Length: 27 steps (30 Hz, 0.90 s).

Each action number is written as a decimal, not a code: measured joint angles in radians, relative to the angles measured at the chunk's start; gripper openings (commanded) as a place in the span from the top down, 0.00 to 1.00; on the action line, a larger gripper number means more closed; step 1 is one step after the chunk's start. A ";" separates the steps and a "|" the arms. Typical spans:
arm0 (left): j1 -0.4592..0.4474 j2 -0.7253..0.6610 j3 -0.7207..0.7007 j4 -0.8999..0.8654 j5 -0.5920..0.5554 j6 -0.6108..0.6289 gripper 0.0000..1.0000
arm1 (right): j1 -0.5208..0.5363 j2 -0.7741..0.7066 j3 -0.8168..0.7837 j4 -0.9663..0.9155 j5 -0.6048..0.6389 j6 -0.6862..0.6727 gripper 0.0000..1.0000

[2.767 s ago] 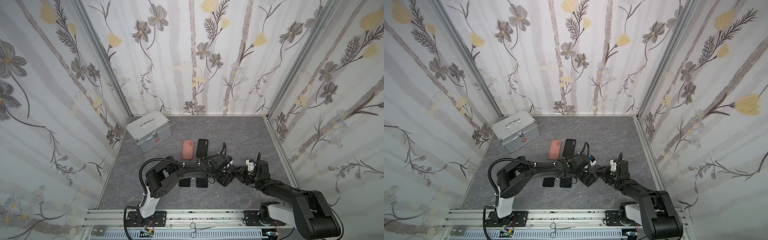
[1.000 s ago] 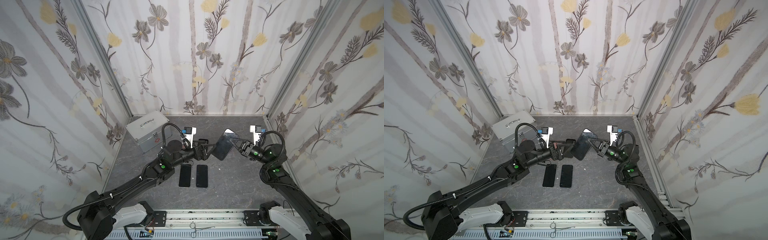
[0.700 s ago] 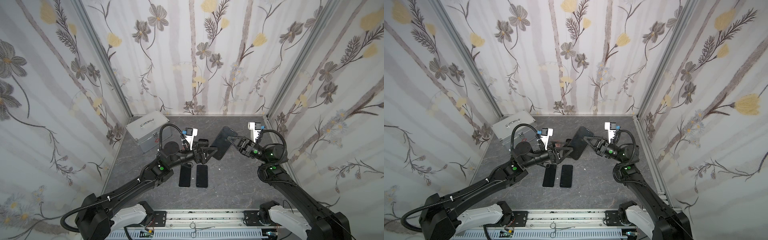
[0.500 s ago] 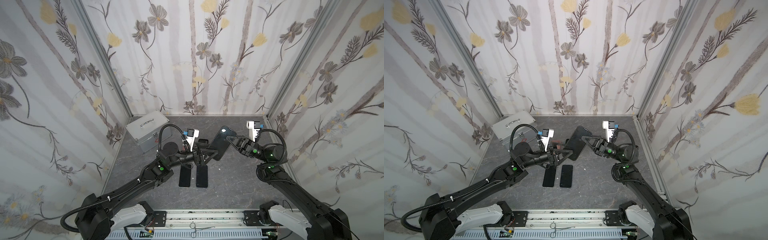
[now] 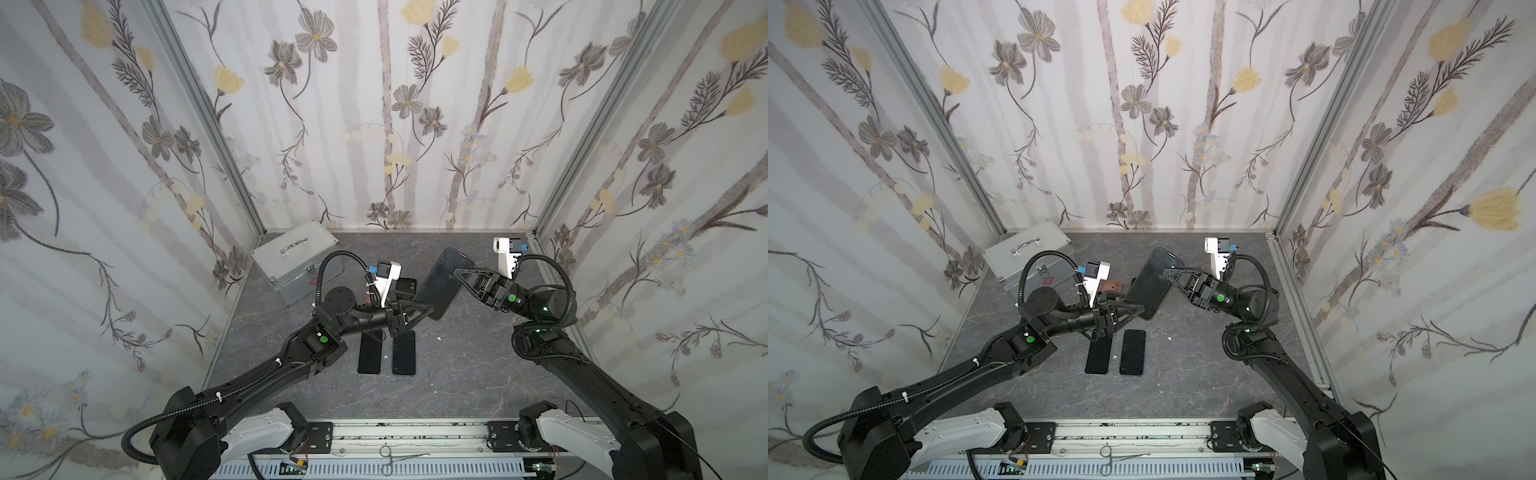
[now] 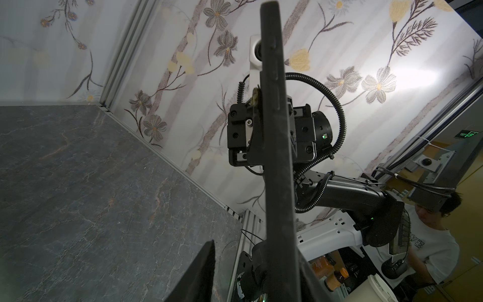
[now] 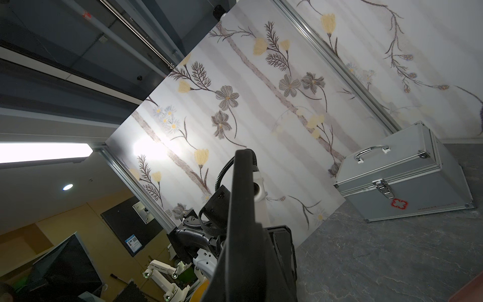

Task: Take the phone out of the phone case
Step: Pass the phone.

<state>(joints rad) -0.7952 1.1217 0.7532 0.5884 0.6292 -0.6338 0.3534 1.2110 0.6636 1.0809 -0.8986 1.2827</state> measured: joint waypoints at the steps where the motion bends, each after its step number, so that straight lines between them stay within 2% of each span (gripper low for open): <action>1: -0.002 0.000 0.000 0.006 0.003 0.000 0.68 | 0.001 0.000 0.000 0.002 0.000 0.000 1.00; 10: -0.002 0.000 -0.004 0.036 0.023 -0.017 1.00 | 0.005 0.006 0.005 0.007 0.008 -0.008 1.00; 21: -0.002 0.002 -0.010 0.057 0.034 -0.016 1.00 | 0.011 -0.031 0.006 -0.053 0.019 -0.062 1.00; 23: -0.002 -0.003 -0.013 0.057 0.036 -0.014 1.00 | 0.013 -0.039 0.006 -0.061 0.019 -0.071 0.98; 24: -0.002 -0.005 -0.015 0.058 0.037 -0.013 1.00 | 0.013 -0.043 0.005 -0.068 0.019 -0.078 0.95; 25: -0.003 -0.007 -0.016 0.057 0.039 -0.012 1.00 | 0.014 -0.048 0.003 -0.076 0.022 -0.084 0.87; 27: -0.003 -0.008 -0.017 0.051 0.040 -0.012 1.00 | 0.014 -0.055 -0.006 -0.086 0.031 -0.091 0.61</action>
<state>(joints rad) -0.7979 1.1141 0.7364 0.6392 0.6693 -0.6460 0.3679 1.1561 0.6575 0.9951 -0.8680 1.1915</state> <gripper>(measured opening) 0.098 0.130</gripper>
